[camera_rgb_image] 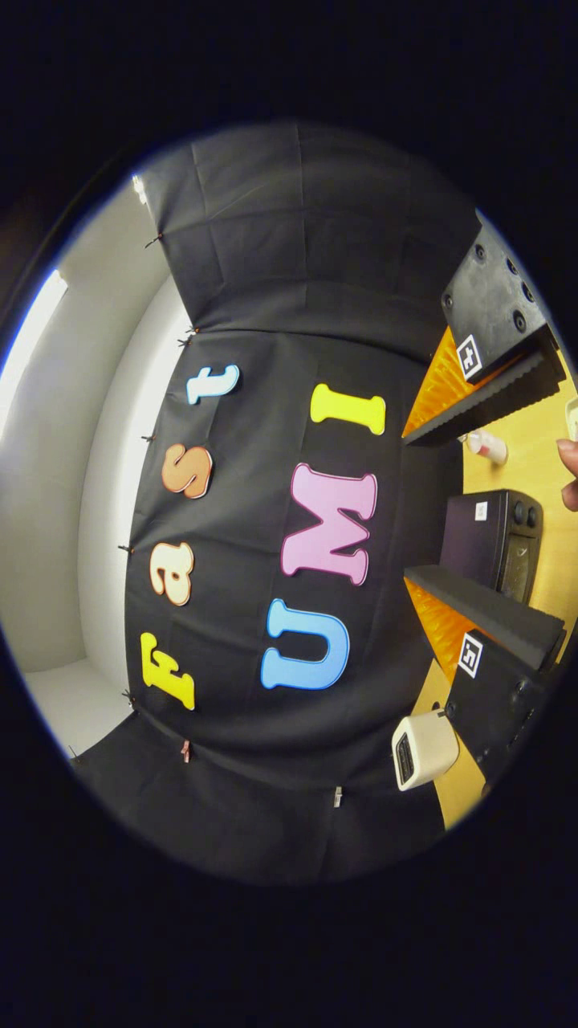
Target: Open the toaster oven, put the food inside, and close the toaster oven door.
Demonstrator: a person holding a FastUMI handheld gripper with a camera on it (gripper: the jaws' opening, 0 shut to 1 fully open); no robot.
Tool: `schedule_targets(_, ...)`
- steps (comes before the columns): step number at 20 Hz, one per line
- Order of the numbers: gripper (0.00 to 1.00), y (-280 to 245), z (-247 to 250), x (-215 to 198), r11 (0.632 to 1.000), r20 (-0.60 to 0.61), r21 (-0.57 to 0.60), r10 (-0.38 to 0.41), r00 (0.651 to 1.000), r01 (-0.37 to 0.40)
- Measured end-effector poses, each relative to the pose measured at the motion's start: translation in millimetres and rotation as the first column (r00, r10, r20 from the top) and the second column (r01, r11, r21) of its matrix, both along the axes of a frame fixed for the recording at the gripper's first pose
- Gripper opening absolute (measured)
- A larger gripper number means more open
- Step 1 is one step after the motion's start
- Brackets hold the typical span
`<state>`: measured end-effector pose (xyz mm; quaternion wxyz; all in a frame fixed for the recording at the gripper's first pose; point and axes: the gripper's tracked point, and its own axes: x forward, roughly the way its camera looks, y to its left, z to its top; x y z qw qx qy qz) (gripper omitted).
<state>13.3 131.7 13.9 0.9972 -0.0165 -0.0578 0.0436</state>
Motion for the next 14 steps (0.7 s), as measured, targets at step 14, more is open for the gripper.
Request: schedule_targets(14,0.98,121,-163,78,0.996,-0.262,0.08,0.049,0.964,-0.029)
